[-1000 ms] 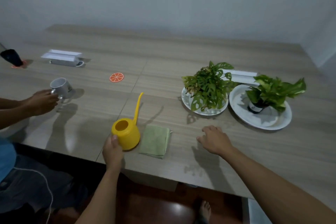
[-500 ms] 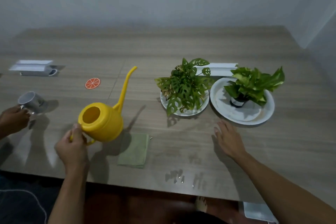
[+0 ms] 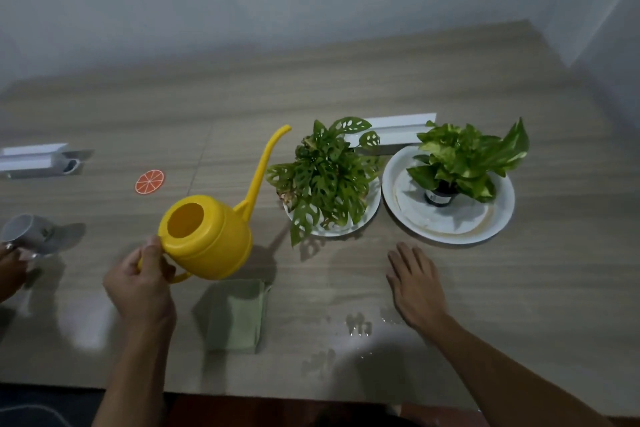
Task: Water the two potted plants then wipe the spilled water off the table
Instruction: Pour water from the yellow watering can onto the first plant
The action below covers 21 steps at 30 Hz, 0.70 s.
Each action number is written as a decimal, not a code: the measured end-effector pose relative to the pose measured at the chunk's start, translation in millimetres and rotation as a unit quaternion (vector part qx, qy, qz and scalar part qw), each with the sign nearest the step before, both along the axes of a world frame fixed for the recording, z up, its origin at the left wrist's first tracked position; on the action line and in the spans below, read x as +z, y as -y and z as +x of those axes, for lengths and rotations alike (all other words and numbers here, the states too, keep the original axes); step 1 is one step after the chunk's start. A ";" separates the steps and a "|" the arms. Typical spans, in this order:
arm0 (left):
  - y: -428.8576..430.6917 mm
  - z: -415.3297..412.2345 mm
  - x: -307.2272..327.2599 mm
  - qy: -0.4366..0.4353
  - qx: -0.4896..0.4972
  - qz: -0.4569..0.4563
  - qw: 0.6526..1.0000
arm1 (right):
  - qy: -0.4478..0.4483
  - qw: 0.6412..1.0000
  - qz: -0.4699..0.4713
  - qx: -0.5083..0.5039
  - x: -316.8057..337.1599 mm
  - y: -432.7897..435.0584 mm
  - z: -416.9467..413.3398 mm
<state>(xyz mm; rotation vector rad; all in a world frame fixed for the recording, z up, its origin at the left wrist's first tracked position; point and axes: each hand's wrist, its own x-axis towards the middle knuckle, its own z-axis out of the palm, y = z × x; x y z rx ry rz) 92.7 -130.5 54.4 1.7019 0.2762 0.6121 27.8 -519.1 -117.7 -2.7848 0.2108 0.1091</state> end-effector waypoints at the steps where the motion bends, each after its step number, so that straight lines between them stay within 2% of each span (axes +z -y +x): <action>1: 1.0 3.5 0.2 0.001 -0.006 0.002 1.000 | -0.004 1.000 -0.005 -0.004 -2.6 1.3 -1.4; 5: 1.1 18.7 2.6 -0.004 -0.039 0.033 0.999 | -0.022 0.999 -0.027 -0.031 -7.6 6.5 -12.1; 13: -2.9 46.1 18.5 -0.030 -0.082 0.020 0.996 | -0.042 0.997 -0.062 -0.037 -6.6 3.2 -15.5; 17: -4.2 52.1 24.4 -0.012 -0.092 0.096 0.991 | -0.046 0.996 -0.072 -0.035 -8.8 3.9 -15.3; 21: -4.7 55.7 34.3 -0.038 -0.104 0.129 0.985 | -0.044 0.997 -0.059 -0.034 -0.9 -9.3 -1.5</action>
